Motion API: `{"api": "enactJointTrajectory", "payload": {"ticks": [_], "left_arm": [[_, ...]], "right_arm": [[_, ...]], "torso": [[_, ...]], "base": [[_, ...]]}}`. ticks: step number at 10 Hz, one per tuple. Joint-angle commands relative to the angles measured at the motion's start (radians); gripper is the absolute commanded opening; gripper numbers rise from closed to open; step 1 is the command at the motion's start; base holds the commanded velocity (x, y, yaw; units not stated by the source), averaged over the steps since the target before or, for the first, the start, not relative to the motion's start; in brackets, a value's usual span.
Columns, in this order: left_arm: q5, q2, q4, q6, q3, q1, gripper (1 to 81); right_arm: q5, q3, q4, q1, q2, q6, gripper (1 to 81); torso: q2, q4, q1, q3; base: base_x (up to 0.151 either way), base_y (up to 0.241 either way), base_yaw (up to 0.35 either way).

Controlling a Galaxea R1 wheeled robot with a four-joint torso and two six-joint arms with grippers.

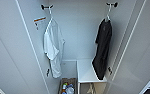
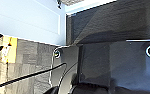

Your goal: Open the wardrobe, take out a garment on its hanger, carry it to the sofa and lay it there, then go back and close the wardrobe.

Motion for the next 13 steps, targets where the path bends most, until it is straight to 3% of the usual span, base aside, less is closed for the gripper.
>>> {"api": "enactJointTrajectory", "payload": {"ticks": [1, 2, 4, 5, 6, 7, 9, 13], "left_arm": [[0.022, -0.047, 0.392, -0.004, 0.032, 0.015, 81.1], [0.062, -0.069, 0.474, -0.004, 0.053, 0.027, 81.1], [0.16, -0.12, 0.722, -0.003, 0.125, 0.052, 81.1], [0.214, -0.109, 0.885, -0.001, 0.129, 0.058, 81.1], [0.296, -0.089, 0.955, 0.003, 0.125, 0.058, 81.1], [0.343, -0.078, 0.961, 0.008, 0.123, 0.058, 81.1], [0.36, -0.081, 0.955, 0.008, 0.12, 0.07, 81.1], [0.38, -0.074, 0.946, 0.003, 0.102, 0.079, 81.1]], "right_arm": [[-0.094, -0.044, -0.003, 0.063, 0.031, -0.012, 81.1], [-0.117, -0.07, -0.009, 0.064, 0.044, -0.018, 81.1], [-0.191, -0.11, -0.176, 0.066, 0.079, -0.098, 81.1], [-0.241, -0.112, -0.332, 0.071, 0.105, -0.154, 81.1], [-0.297, -0.115, -0.466, 0.087, 0.137, -0.162, 81.1], [-0.337, -0.141, -0.544, 0.115, 0.169, -0.159, 81.1], [-0.363, -0.233, -0.632, 0.17, 0.226, -0.157, 81.1], [-0.36, -0.331, -0.663, 0.313, 0.24, -0.153, 81.1]], "torso": [[0.0, 0.0, 0.0, 0.0], [0.0, 0.0, 0.0, 0.0], [0.0, 0.0, 0.0, 0.0], [0.0, 0.0, 0.0, 0.0], [0.0, 0.0, 0.0, 0.0], [0.0, 0.0, 0.0, 0.0], [0.0, 0.0, 0.0, 0.0], [0.0, 0.0, 0.0, 0.0]], "base": [[0.0, 0.0, 0.0], [0.0, 0.0, 0.0], [0.0, 0.0, 0.0], [0.0, 0.0, 0.0], [0.0, 0.0, 0.0], [0.0, 0.0, 0.0], [0.0, 0.0, 0.0], [0.0, 0.0, 0.0]]}}
